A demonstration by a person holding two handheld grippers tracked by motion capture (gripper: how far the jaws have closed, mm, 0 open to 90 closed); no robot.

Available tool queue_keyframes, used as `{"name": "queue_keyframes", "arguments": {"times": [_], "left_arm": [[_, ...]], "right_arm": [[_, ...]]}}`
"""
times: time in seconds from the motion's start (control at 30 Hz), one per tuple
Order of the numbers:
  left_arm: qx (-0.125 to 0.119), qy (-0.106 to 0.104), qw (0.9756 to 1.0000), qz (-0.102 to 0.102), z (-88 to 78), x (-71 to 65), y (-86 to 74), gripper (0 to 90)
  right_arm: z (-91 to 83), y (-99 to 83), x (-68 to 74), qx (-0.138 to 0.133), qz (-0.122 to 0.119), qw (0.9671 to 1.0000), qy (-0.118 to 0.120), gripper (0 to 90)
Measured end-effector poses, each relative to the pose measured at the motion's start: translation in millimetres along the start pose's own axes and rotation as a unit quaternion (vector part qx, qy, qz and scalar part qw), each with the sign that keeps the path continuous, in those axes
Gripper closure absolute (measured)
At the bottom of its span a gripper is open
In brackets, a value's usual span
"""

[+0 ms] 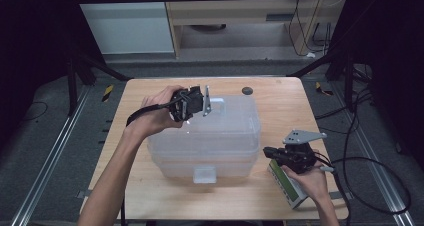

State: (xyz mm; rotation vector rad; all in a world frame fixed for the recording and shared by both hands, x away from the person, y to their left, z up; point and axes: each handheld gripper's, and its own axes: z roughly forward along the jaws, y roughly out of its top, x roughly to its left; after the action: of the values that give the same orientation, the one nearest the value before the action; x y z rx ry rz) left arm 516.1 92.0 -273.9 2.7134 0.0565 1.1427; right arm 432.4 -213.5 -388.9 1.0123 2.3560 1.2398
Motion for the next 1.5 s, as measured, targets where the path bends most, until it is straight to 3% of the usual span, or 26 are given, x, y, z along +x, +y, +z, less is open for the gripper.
{"name": "queue_keyframes", "arguments": {"times": [0.4, 0.87, 1.07, 1.1, 1.23, 1.5], "left_arm": [[-0.002, -0.003, 1.0000, -0.006, 0.5, 2.1, -0.3, 72.6], [-0.011, 0.000, 0.9998, -0.017, 1.1, 0.1, -2.6, 71.7], [-0.006, -0.003, 0.9994, -0.034, 1.9, 0.9, -4.2, 67.0], [-0.011, -0.001, 0.9995, -0.029, 1.9, 1.8, -4.6, 64.7], [-0.016, -0.004, 0.9991, -0.039, -2.1, 2.9, -9.9, 58.2], [-0.052, 0.000, 0.9953, -0.082, -18.1, 6.3, -21.6, 52.4]], "right_arm": [[9.4, 0.8, 5.5, 0.001, 0.001, 0.9998, 0.017, 90.0], [11.6, 1.7, 7.3, -0.006, 0.000, 0.9998, 0.016, 90.0], [11.6, 1.7, 7.5, -0.007, -0.003, 0.9998, 0.018, 90.0], [11.7, 1.6, 7.6, -0.007, -0.004, 0.9998, 0.017, 90.0], [11.5, 1.8, 7.6, -0.009, -0.004, 0.9998, 0.017, 90.0], [10.9, 2.3, 6.9, -0.012, -0.001, 0.9998, 0.019, 90.0]]}}
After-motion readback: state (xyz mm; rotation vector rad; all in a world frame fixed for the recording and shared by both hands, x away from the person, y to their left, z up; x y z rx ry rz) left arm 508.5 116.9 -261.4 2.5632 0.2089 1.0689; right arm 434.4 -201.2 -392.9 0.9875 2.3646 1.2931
